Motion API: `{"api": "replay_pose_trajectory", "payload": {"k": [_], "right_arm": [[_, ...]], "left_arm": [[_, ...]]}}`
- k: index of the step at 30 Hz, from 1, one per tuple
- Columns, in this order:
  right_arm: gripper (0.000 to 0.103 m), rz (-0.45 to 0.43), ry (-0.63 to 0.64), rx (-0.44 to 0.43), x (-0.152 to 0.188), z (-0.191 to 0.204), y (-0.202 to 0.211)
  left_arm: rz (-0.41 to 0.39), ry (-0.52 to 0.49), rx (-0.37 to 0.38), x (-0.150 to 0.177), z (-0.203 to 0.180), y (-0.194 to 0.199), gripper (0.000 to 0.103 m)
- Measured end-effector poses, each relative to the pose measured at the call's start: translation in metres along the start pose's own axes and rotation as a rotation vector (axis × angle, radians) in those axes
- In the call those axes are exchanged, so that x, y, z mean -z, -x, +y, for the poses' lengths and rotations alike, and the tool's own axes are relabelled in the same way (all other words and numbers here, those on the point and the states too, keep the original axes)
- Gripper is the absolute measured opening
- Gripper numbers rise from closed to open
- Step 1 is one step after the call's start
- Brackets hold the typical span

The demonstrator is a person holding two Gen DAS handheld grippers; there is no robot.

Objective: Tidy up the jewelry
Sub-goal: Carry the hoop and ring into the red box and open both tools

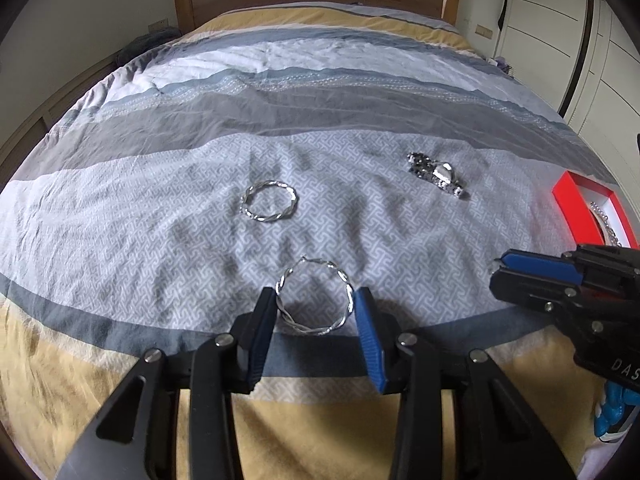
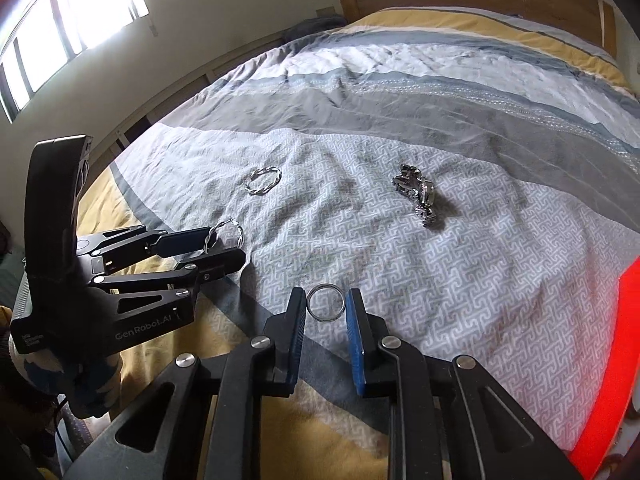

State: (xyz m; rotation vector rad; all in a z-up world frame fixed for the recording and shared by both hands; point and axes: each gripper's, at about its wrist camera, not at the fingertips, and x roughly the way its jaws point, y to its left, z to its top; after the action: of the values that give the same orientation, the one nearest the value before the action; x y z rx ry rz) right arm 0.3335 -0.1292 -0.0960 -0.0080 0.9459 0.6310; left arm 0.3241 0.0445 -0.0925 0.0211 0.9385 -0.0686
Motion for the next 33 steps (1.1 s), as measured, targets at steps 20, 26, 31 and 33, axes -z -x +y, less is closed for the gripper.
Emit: {"api": "replay_pose_trajectory", "payload": {"k": [20,26,31,33], "right_arm": [[0.020,-0.132,-0.162,0.258,0.057,-0.116,0.174],[0.020,-0.115,-0.230,0.342,0.087,-0.171,0.194],[0.020,-0.085,-0.256,0.352,0.105,-0.201,0.192],[0.020,-0.075,-0.255,0.349,0.109,-0.208,0.188]], "left_arm": [[-0.100,-0.235,0.232,-0.030,-0.191,0.072,0.038],[-0.072,-0.336,0.305,-0.021,-0.267,0.058,0.038],[-0.040,-0.386,0.322,-0.013,-0.303,0.039,0.038],[-0.026,-0.396,0.318,-0.010,-0.312,0.030,0.038]]}}
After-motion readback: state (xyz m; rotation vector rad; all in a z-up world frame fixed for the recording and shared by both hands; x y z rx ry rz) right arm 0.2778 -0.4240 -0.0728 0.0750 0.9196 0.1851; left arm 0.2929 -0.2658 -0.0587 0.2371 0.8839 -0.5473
